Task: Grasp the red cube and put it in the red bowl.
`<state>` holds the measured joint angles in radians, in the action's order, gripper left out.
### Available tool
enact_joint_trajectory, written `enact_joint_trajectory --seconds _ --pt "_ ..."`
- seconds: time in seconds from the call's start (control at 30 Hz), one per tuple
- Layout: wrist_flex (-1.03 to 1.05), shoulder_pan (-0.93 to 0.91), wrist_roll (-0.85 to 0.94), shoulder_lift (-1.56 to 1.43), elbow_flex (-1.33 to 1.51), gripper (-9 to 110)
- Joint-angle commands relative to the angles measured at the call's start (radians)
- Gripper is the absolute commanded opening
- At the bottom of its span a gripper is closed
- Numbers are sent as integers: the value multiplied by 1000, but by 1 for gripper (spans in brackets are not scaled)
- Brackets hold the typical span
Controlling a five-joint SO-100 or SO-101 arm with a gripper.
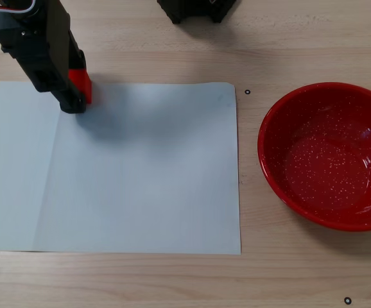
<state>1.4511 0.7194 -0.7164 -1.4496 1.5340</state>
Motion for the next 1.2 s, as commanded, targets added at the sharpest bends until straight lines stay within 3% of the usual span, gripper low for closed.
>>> enact_joint_trajectory --seconds 0.0,0.2,0.67,1.17 --pt "18 -2 -11 -67 -37 1" --pt "63 5 9 -84 -74 0" --pt "379 -41 75 -115 -383 0" --pt "454 -202 178 -212 -477 0"
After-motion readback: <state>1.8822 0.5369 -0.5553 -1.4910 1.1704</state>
